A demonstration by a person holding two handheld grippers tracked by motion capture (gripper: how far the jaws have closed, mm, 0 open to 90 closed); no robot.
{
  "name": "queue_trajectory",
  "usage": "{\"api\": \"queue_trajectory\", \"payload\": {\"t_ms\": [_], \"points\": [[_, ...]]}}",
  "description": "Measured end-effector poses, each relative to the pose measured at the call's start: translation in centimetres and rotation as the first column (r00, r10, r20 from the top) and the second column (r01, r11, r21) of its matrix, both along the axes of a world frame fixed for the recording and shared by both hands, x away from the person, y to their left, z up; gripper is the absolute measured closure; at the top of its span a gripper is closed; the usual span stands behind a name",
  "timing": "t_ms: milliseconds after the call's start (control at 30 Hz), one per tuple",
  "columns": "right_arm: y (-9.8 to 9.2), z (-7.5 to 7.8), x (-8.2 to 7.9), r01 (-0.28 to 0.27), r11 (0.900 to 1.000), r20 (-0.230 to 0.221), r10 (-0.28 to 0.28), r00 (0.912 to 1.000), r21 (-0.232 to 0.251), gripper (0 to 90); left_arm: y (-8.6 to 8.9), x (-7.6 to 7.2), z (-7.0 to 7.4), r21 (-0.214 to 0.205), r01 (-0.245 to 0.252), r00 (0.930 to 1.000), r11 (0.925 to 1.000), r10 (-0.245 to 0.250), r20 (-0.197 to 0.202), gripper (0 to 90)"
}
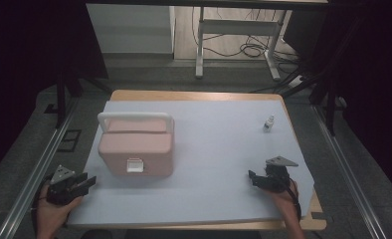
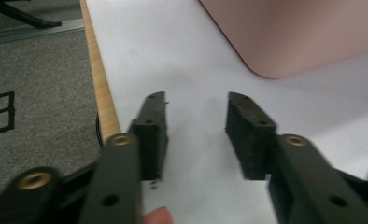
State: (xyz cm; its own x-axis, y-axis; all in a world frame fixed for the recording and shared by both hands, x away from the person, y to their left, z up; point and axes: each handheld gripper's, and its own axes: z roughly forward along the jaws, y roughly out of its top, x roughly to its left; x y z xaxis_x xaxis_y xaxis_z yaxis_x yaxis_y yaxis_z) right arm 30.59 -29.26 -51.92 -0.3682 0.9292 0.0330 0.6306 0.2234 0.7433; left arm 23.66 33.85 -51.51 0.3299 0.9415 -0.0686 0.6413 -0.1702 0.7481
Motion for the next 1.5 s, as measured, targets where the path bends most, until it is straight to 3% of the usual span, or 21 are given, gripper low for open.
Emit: {"api": "queue_trajectory", "payload": {"t_ms": [33, 233, 367, 467, 533, 700, 767, 1000, 1033, 1100, 1333, 1500], "points": [[-0.3, 0.0, 0.0, -0.002, 0.9998, 0.006, 0.002, 1.0000, 0.020, 25.5, 0.0, 0.0, 0.0, 0.000, 0.000, 1.0000, 1.0000, 0.000, 0.000, 68.1], [-0.6, 0.4, -0.4, -0.013, 0.9992, 0.028, 0.012, 0.9995, 0.039, 27.8, 0.0, 0.1, 0.1, -0.020, 0.008, 0.9999, 0.9998, -0.008, -0.015, 82.0], [-1.1, 0.4, -0.5, -0.008, 0.9990, 0.032, 0.006, 0.9995, 0.045, 29.0, 0.1, -0.1, 0.3, -0.033, 0.001, 1.0000, 0.9994, -0.001, 0.001, 89.4], [-1.3, 0.4, -0.4, -0.010, 0.9984, 0.024, 0.009, 0.9997, 0.056, 30.1, 0.3, 0.2, 0.8, -0.055, -0.002, 0.9999, 0.9985, 0.003, 0.016, 90.0], [-1.3, 0.3, -0.2, -0.018, 0.9981, 0.021, 0.017, 0.9996, 0.059, 30.3, 0.2, 0.9, 1.2, -0.045, 0.000, 0.9999, 0.9990, 0.001, 0.013, 90.0], [-1.1, 0.0, 0.2, -0.030, 0.9988, 0.003, 0.030, 0.9996, 0.039, 30.6, -0.3, 3.8, 2.5, -0.075, 0.022, 0.9991, 0.9969, -0.019, 0.038, 90.0], [-1.0, 0.1, 0.2, -0.034, 0.9986, 0.010, 0.034, 0.9994, 0.039, 30.8, -1.0, 5.5, 2.7, -0.074, 0.050, 0.9985, 0.9960, -0.048, 0.025, 90.0], [-1.1, 0.0, 0.2, -0.026, 0.9989, 0.006, 0.026, 0.9996, 0.039, 31.2, -1.9, 7.5, 2.5, -0.094, 0.102, 0.9948, 0.9903, -0.101, 0.012, 90.0], [-1.1, 0.1, 0.1, -0.024, 0.9990, 0.005, 0.024, 0.9997, 0.038, 31.2, -2.2, 7.8, 2.4, -0.101, 0.118, 0.9931, 0.9879, -0.117, 0.011, 90.0], [-1.1, 0.1, 0.1, -0.021, 0.9991, 0.005, 0.021, 0.9998, 0.038, 31.2, -2.6, 8.0, 2.4, -0.086, 0.111, 0.9938, 0.9901, -0.111, 0.009, 90.0], [-1.2, 0.1, -0.1, -0.006, 0.9994, 0.007, 0.005, 1.0000, 0.035, 31.2, -3.1, 7.8, 2.3, -0.104, 0.102, 0.9948, 0.9894, -0.101, 0.008, 90.0], [-1.2, 0.2, -0.3, -0.004, 0.9994, 0.009, 0.004, 1.0000, 0.036, 31.2, -4.7, 8.0, 2.4, -0.112, 0.130, 0.9914, 0.9851, -0.131, 0.001, 90.0]]}}
